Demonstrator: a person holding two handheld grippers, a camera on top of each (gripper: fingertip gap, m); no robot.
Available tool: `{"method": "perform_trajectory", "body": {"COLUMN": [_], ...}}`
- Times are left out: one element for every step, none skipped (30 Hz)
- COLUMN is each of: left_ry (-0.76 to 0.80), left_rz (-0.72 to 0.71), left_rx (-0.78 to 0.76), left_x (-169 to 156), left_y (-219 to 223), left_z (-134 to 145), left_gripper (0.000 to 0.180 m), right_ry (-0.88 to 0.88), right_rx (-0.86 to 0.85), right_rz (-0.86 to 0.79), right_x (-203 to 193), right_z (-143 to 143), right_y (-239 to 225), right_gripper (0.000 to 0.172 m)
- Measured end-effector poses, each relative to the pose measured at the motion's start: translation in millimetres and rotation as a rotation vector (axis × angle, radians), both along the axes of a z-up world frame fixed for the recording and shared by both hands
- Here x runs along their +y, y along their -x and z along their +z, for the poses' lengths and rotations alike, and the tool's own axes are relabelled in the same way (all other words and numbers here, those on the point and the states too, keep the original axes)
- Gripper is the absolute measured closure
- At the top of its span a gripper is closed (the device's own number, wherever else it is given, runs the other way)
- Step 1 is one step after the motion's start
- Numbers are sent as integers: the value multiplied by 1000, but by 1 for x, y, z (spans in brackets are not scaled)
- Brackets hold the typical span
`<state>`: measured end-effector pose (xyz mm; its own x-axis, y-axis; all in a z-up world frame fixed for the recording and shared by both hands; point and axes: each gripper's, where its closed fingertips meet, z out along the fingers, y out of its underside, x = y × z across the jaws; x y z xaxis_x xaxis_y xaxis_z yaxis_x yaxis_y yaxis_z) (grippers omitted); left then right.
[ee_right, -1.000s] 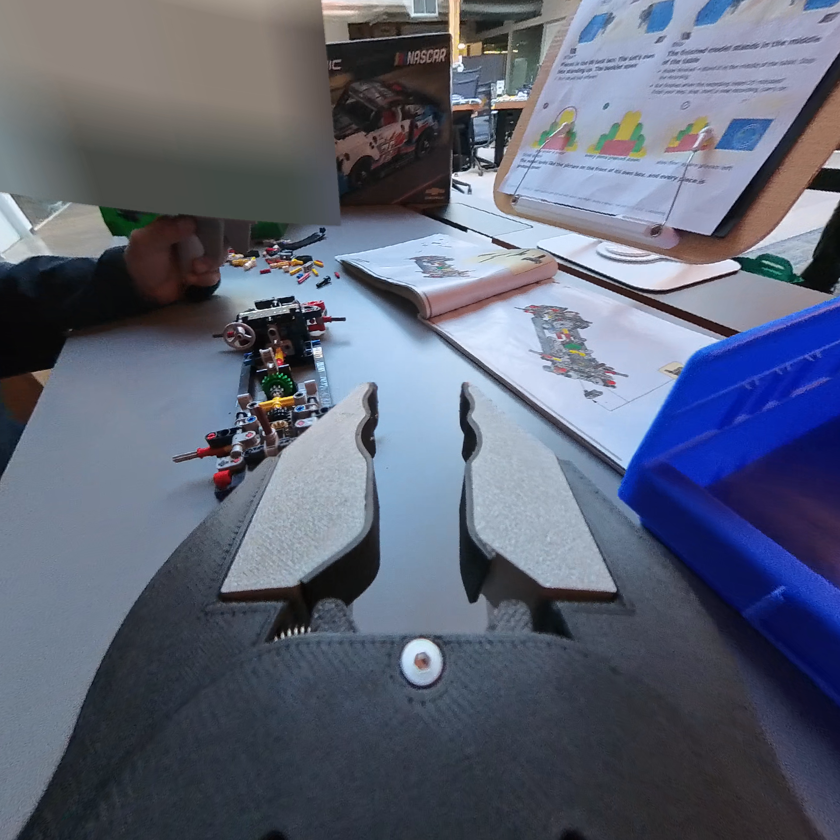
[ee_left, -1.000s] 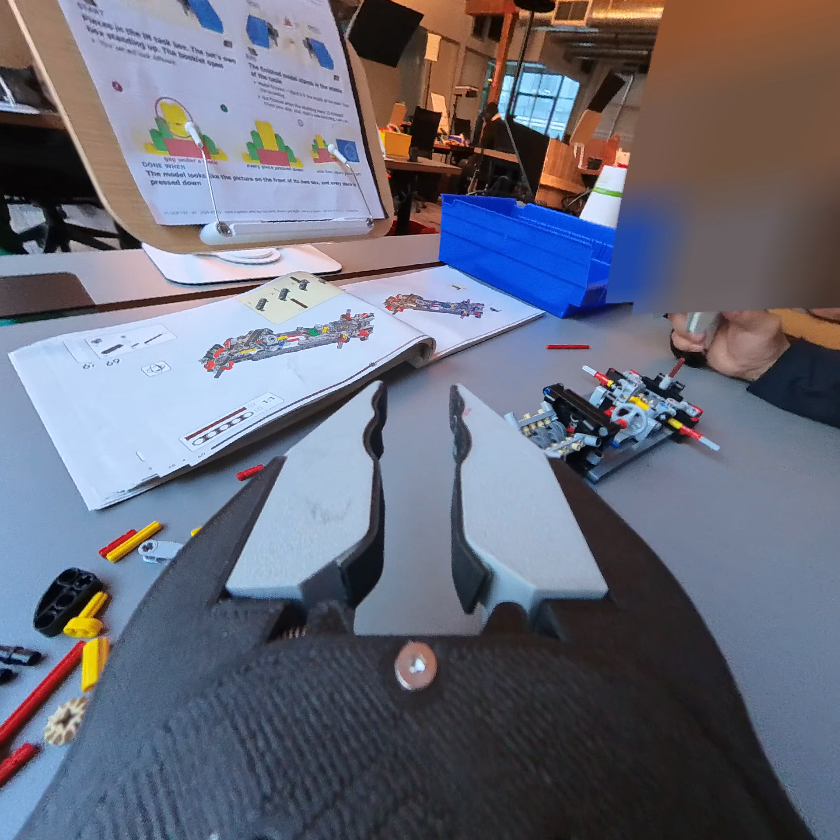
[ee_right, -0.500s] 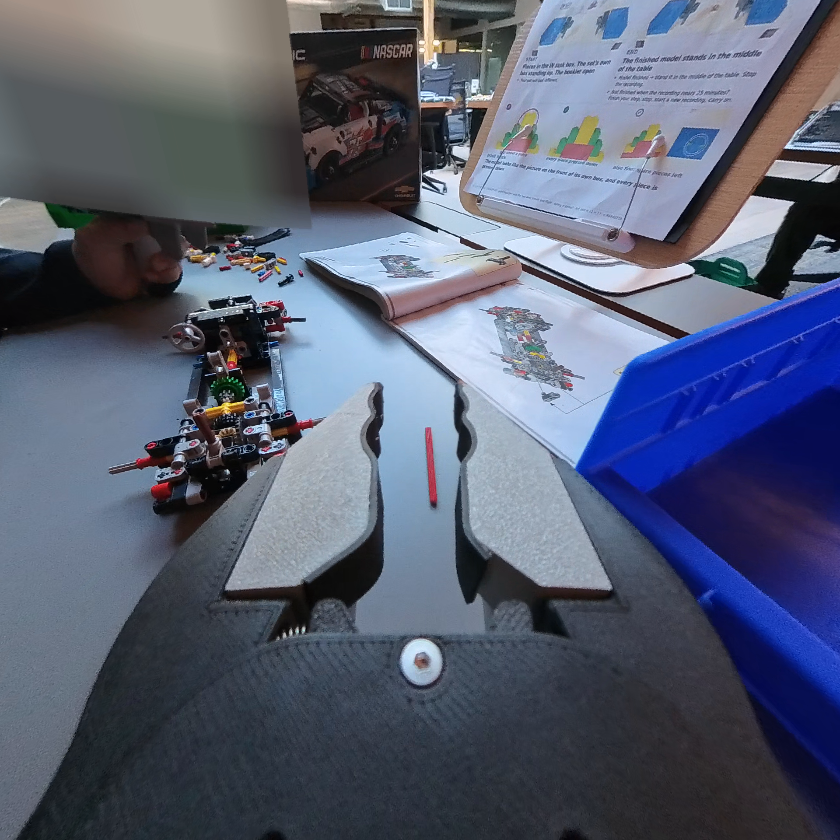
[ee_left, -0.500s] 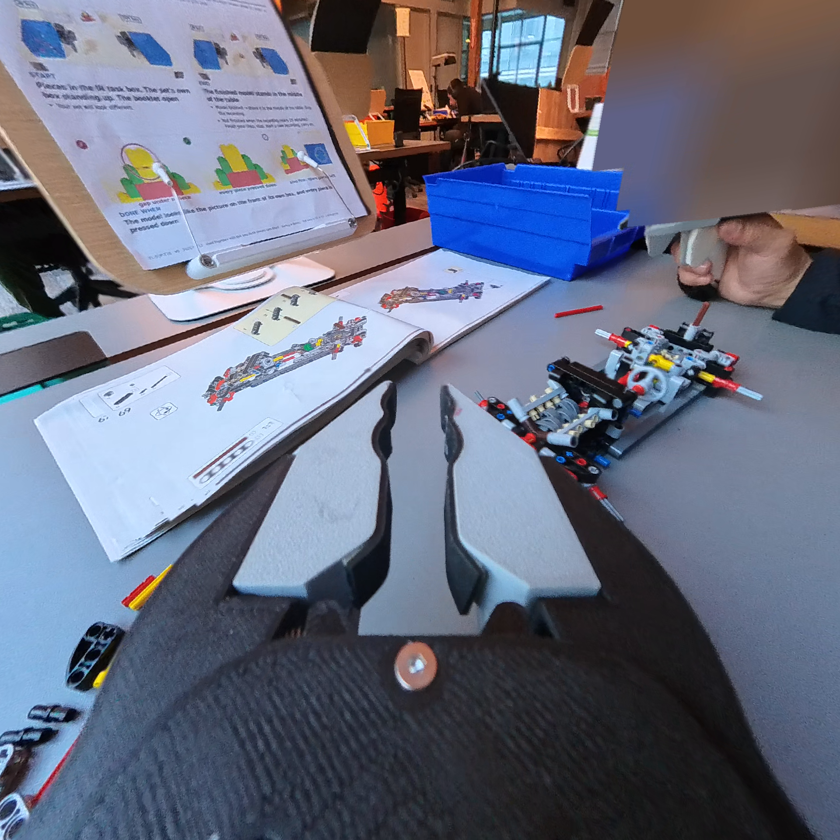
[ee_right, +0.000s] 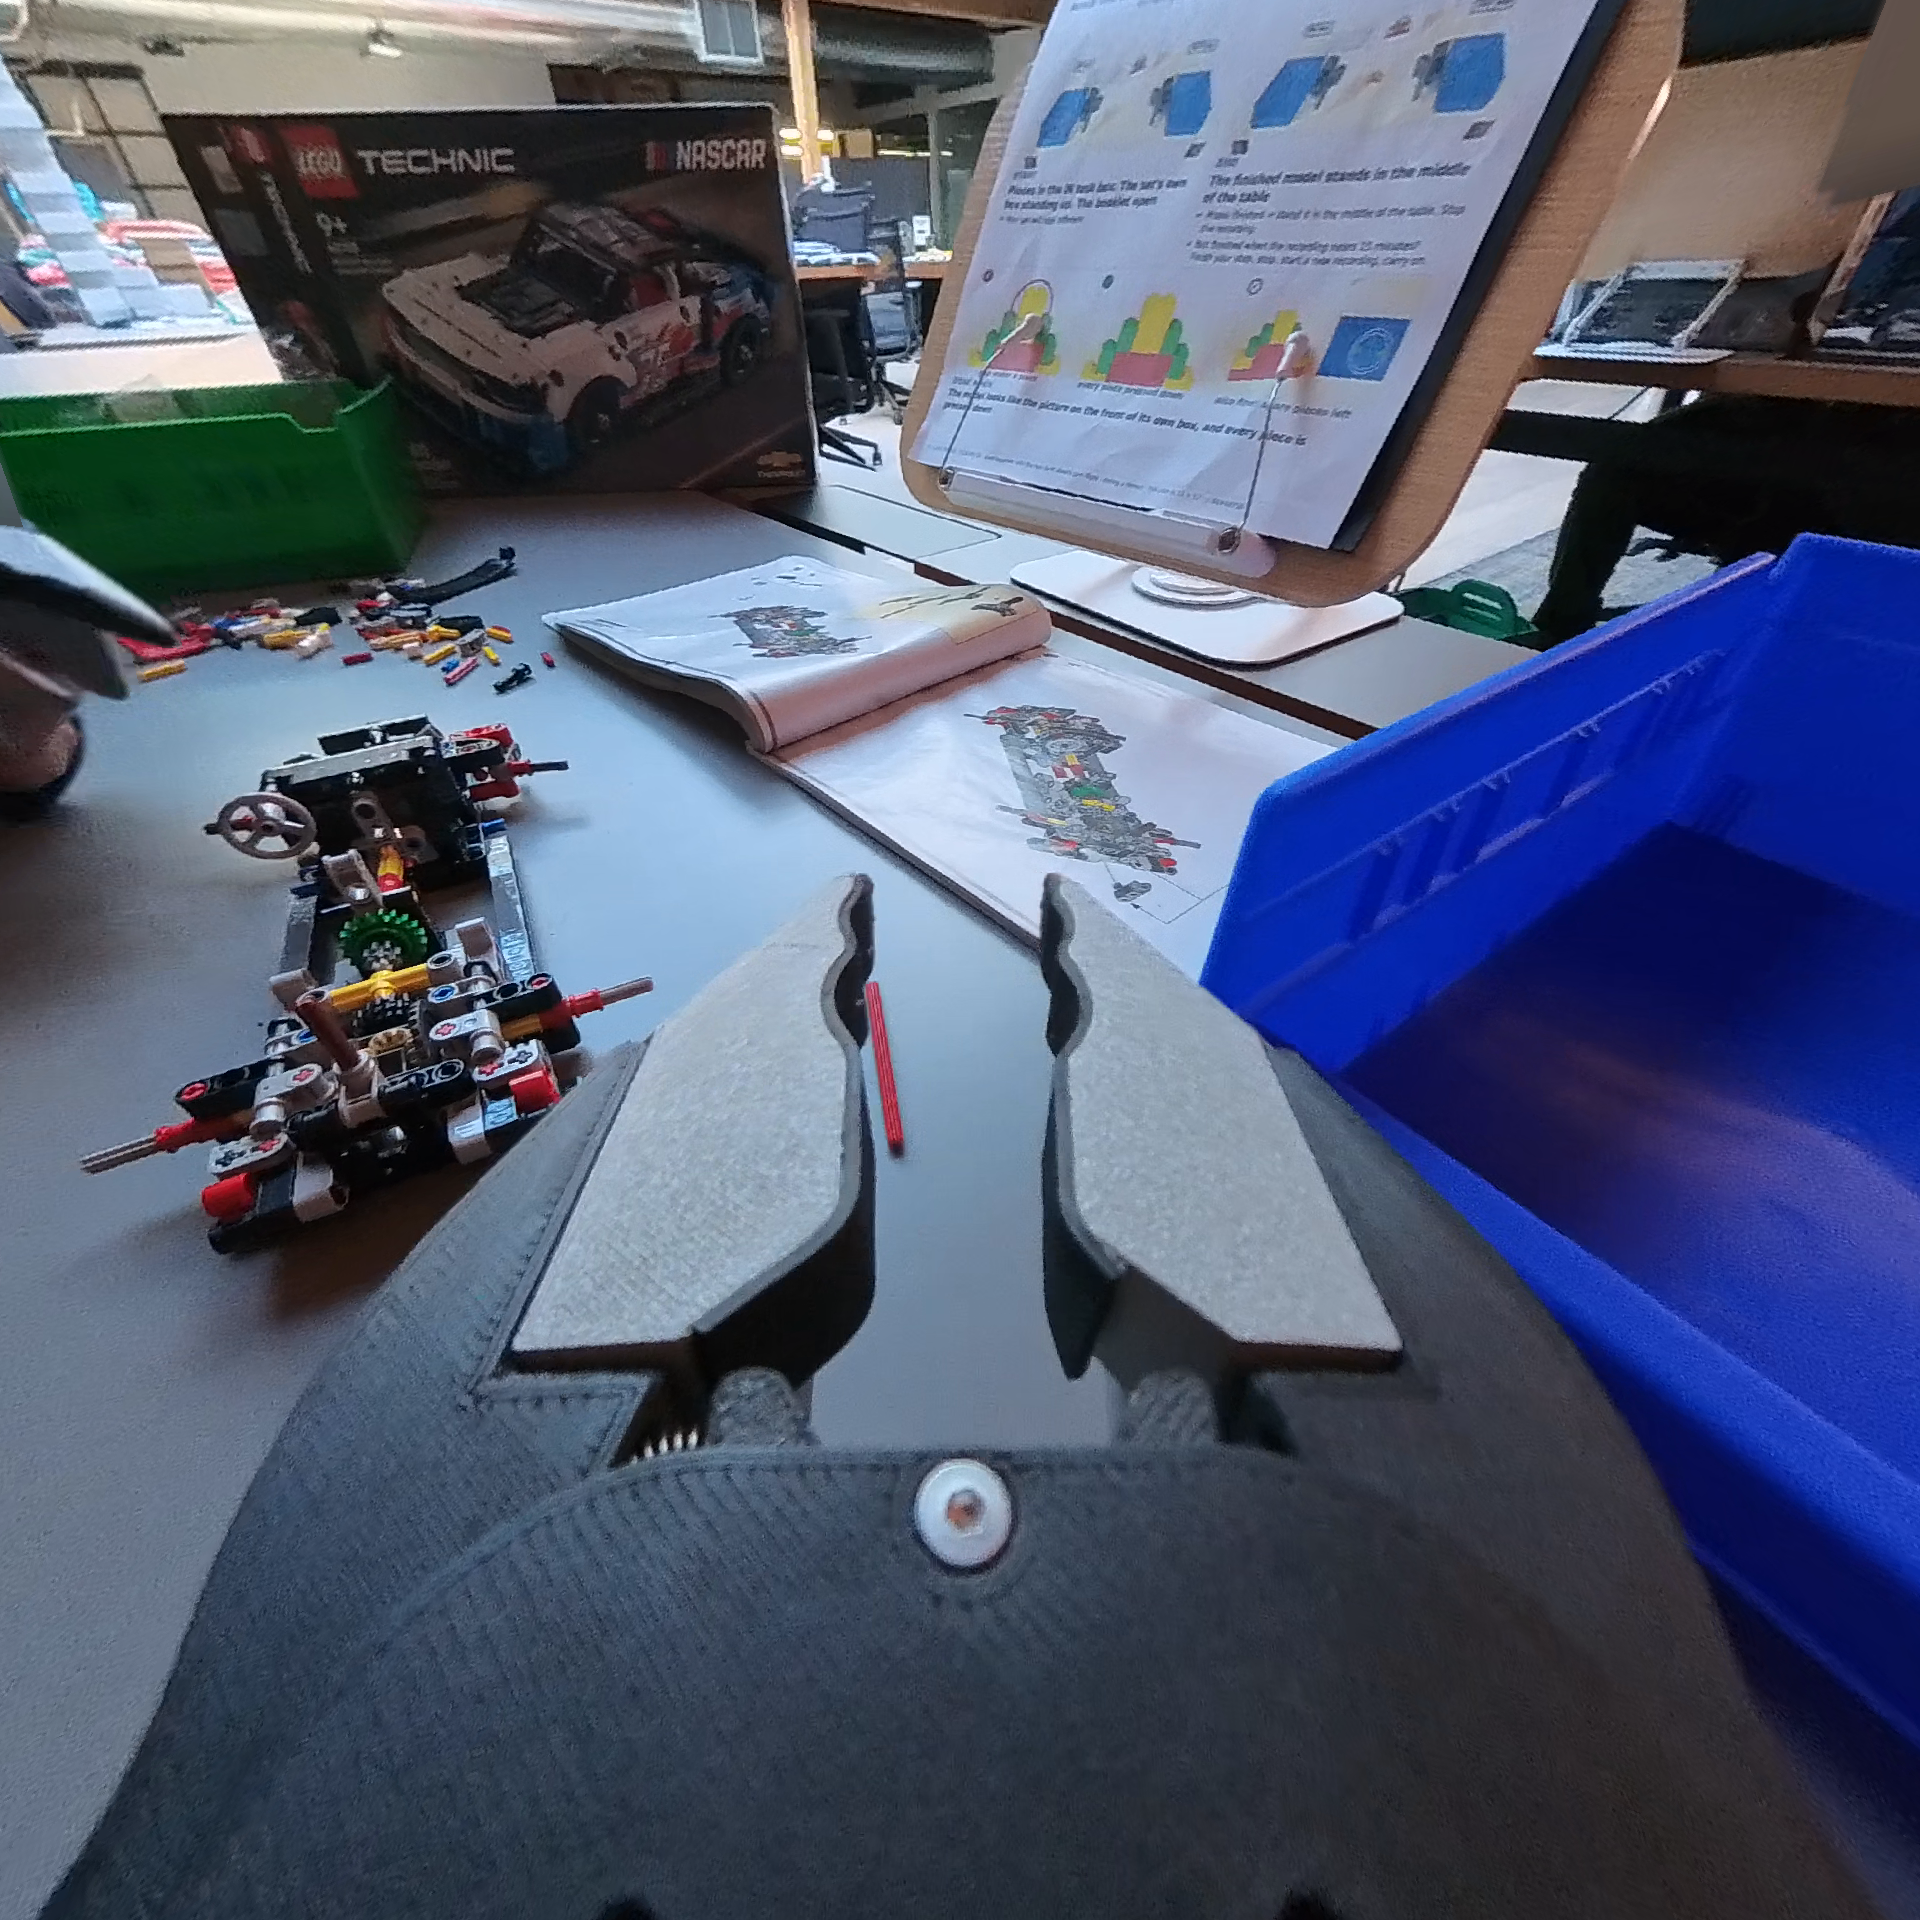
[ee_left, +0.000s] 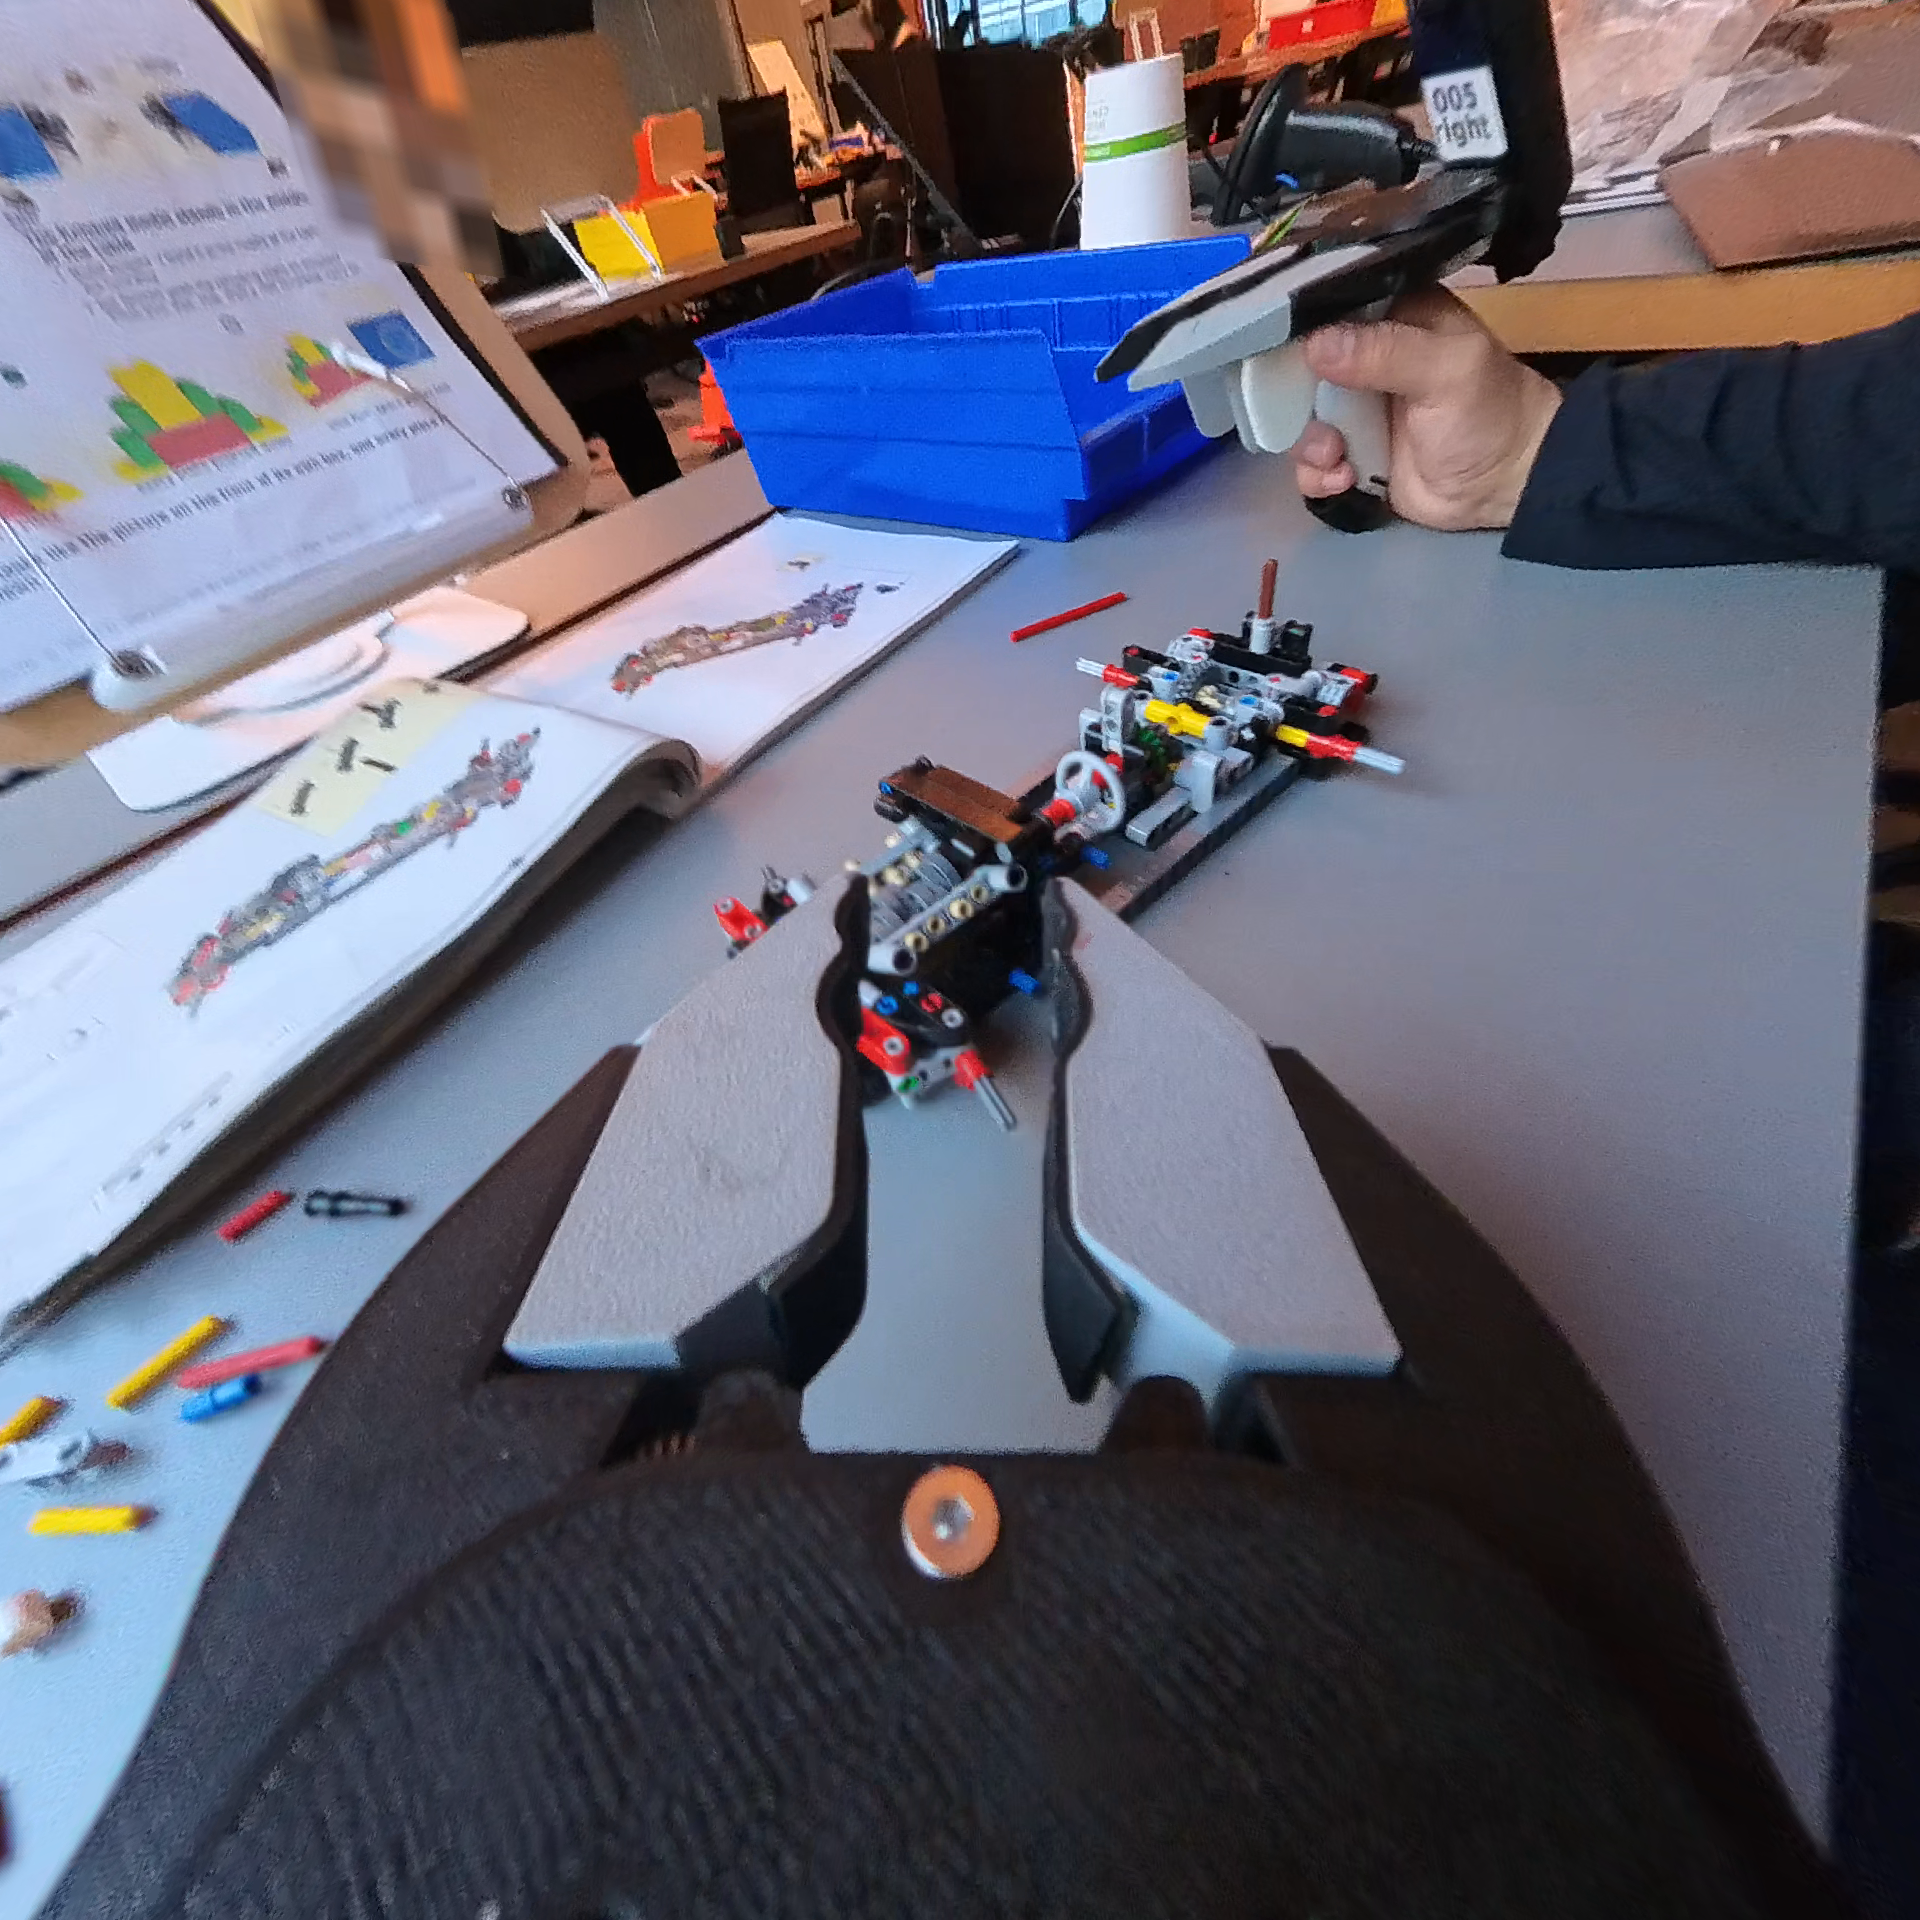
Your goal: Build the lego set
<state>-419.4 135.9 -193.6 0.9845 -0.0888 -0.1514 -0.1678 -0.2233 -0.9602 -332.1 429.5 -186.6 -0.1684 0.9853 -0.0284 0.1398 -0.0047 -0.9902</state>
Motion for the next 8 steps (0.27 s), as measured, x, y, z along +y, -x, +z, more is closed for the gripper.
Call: {"method": "perform_trajectory", "body": {"left_ry": [4,-7,-20,-26,-23,-19,-16,-13], "left_rz": [1,3,6,7,5,-2,-9,-14], "left_rx": [-12,-12,-6,0,0,-9,-19,-28], "left_x": [-4,-7,-10,-11,-11,-11,-11,-10], "left_y": [-1,-1,0,1,3,3,2,2], "left_z": [0,2,3,4,4,3,3,2], "left_gripper": [150,151,152,154,153,153,153,153], "right_ry": [-5,-11,-19,-29,-39,-50,-60,-70], "right_rx": [-2,-5,-9,-14,-18,-23,-28,-33], "right_rz": [-7,-14,-19,-24,-30,-35,-40,-46], "right_x": [1,1,1,1,1,1,1,1], "right_z": [0,-1,-2,-2,-3,-4,-5,-6], "right_y": [0,0,1,1,2,2,3,3], "right_gripper": [142,142,142,142,142,142,142,143]}}
